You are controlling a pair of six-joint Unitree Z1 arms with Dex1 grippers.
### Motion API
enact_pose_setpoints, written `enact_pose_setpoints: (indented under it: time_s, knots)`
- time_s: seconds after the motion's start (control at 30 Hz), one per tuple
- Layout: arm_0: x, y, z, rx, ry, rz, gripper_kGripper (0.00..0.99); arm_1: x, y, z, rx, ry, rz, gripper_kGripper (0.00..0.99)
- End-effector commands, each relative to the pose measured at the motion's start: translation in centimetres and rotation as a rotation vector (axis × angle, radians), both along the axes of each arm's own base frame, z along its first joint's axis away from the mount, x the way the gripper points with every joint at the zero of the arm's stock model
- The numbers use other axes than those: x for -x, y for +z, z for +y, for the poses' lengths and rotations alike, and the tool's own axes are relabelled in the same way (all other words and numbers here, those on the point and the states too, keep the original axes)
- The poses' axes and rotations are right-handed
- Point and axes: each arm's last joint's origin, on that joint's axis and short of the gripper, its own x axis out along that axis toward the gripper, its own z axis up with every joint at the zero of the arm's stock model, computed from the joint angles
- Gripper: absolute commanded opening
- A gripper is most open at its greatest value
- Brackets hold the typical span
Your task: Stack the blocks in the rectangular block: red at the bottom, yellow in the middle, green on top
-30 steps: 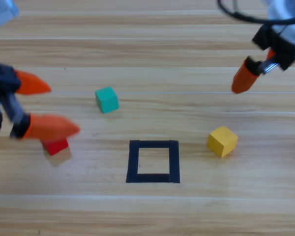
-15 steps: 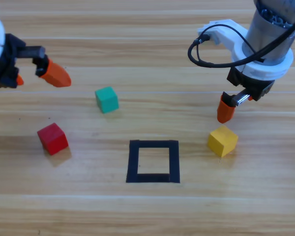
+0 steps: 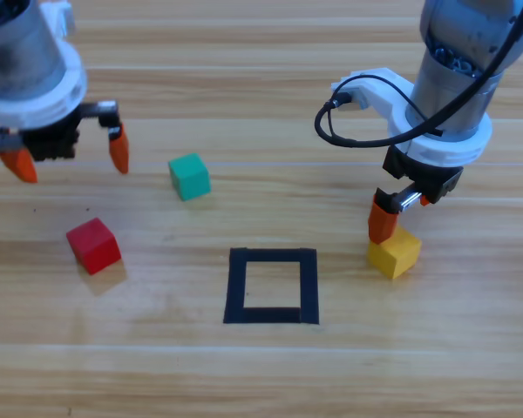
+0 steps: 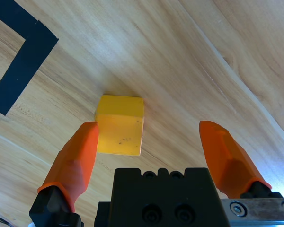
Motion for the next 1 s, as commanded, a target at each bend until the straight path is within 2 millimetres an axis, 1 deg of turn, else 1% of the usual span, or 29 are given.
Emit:
enact_pose_setpoints:
  time_s: [0.03,0.23,0.37,0.43,0.53,0.57,0.63,0.73,0.83,0.9,0.93,1.0]
  knots:
    - [-2.4,-2.7,-1.9,-0.041,0.18,0.095,0.99,1.5,-3.0,1.4,0.056,0.052,0.085,0.937]
    - [-2.6,-4.3,-2.3,-0.013,0.342,0.175,0.988,1.9,-4.0,1.9,0.087,0.073,0.096,0.927]
    - [-2.8,-5.5,-2.6,-0.004,0.4,0.214,0.969,1.8,-4.8,1.9,0.114,0.073,0.102,0.92]
    - [-3.0,-6.2,-2.7,-0.003,0.412,0.24,0.957,1.8,-5.3,1.9,0.125,0.078,0.11,0.891]
    - [-3.4,-7.2,-2.6,-0.005,0.427,0.265,0.946,1.8,-6.0,2.0,0.142,0.083,0.12,0.877]
    - [-3.6,-7.3,-2.5,-0.002,0.432,0.267,0.946,1.8,-6.3,2.0,0.145,0.086,0.123,0.838]
    - [-3.7,-7.5,-2.1,-0.001,0.45,0.27,0.946,1.7,-6.6,2.0,0.15,0.091,0.129,0.821]
    - [-3.8,-7.9,-1.1,0.007,0.473,0.277,0.945,1.7,-7.1,2.1,0.158,0.095,0.136,0.719]
    - [-3.8,-8.3,-0.3,0.019,0.489,0.283,0.945,1.6,-7.5,2.1,0.168,0.1,0.144,0.476]
    - [-3.8,-8.6,0.1,0.028,0.5,0.286,0.945,1.6,-7.8,2.2,0.173,0.1,0.145,0.347]
    - [-3.7,-8.8,0.3,0.033,0.507,0.291,0.945,1.5,-7.8,2.2,0.178,0.101,0.143,0.302]
    - [-3.6,-9.3,0.8,0.048,0.52,0.294,0.945,1.5,-7.8,2.0,0.195,0.1,0.133,0.153]
